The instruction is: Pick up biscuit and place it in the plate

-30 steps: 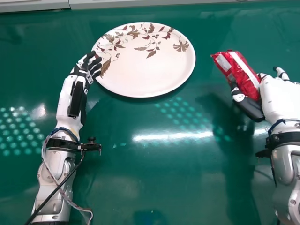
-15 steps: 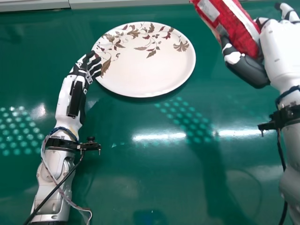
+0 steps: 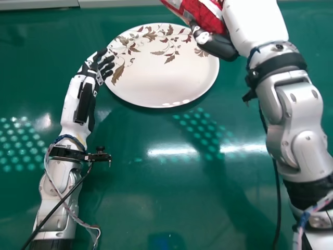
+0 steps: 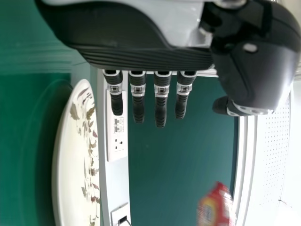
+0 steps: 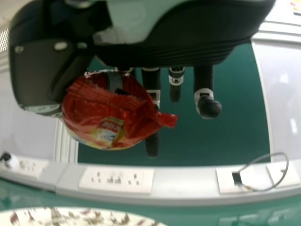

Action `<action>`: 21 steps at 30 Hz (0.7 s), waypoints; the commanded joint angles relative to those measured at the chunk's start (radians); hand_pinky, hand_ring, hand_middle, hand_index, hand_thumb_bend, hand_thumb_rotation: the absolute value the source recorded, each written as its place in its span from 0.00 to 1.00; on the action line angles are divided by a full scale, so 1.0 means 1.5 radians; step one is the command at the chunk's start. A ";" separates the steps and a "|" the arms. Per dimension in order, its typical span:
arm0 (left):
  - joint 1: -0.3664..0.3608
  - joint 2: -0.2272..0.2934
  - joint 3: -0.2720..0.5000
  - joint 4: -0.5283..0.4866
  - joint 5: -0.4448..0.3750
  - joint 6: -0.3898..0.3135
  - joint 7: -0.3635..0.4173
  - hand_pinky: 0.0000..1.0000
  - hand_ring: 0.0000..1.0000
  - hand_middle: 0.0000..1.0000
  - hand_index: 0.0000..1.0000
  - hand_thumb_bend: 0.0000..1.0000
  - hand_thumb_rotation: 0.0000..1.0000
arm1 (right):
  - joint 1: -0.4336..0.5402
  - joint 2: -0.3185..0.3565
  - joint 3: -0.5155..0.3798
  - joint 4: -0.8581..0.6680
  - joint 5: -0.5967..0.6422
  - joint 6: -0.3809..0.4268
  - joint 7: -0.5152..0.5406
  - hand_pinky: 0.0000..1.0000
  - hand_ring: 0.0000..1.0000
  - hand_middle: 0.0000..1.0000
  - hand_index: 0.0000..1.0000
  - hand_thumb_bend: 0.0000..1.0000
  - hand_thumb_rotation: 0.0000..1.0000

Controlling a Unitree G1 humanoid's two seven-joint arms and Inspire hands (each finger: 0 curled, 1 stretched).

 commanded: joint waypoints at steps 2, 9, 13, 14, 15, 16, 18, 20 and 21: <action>-0.003 -0.001 -0.001 0.007 -0.012 -0.012 -0.008 0.87 0.89 0.88 0.91 0.31 0.11 | -0.061 0.009 0.018 0.097 0.021 -0.007 -0.029 0.08 0.14 0.47 0.48 0.52 0.00; -0.004 -0.005 -0.009 0.004 -0.025 -0.004 -0.019 0.77 0.91 0.91 0.92 0.32 0.16 | -0.157 0.013 0.061 0.323 0.065 -0.034 -0.101 0.12 0.19 0.47 0.48 0.52 0.00; -0.001 -0.006 -0.012 -0.001 -0.029 0.000 -0.026 0.78 0.94 0.93 0.94 0.33 0.20 | -0.203 0.015 0.093 0.463 0.081 -0.058 -0.178 0.10 0.16 0.47 0.48 0.52 0.00; 0.000 -0.006 -0.013 -0.003 -0.030 0.002 -0.027 0.79 0.95 0.94 0.95 0.32 0.20 | -0.216 0.015 0.107 0.494 0.077 -0.059 -0.185 0.09 0.14 0.47 0.48 0.52 0.00; 0.001 -0.007 -0.013 -0.004 -0.031 0.002 -0.028 0.79 0.96 0.94 0.95 0.32 0.20 | -0.226 0.015 0.120 0.523 0.074 -0.062 -0.194 0.08 0.13 0.47 0.48 0.52 0.00; 0.002 -0.008 -0.014 -0.005 -0.030 0.001 -0.028 0.79 0.96 0.95 0.95 0.32 0.20 | -0.235 0.016 0.133 0.549 0.072 -0.067 -0.204 0.07 0.12 0.47 0.48 0.52 0.00; 0.005 -0.009 -0.015 -0.006 -0.029 -0.001 -0.027 0.78 0.96 0.95 0.95 0.32 0.20 | -0.248 0.018 0.155 0.593 0.075 -0.076 -0.223 0.06 0.12 0.47 0.47 0.52 0.00; 0.009 -0.011 -0.016 -0.010 -0.031 0.005 -0.028 0.79 0.97 0.96 0.96 0.32 0.19 | -0.256 0.021 0.175 0.621 0.079 -0.084 -0.230 0.06 0.11 0.47 0.47 0.52 0.00; 0.010 -0.012 -0.017 -0.011 -0.032 0.006 -0.030 0.79 0.98 0.96 0.96 0.31 0.19 | -0.258 0.020 0.187 0.629 0.076 -0.091 -0.235 0.06 0.11 0.47 0.47 0.52 0.00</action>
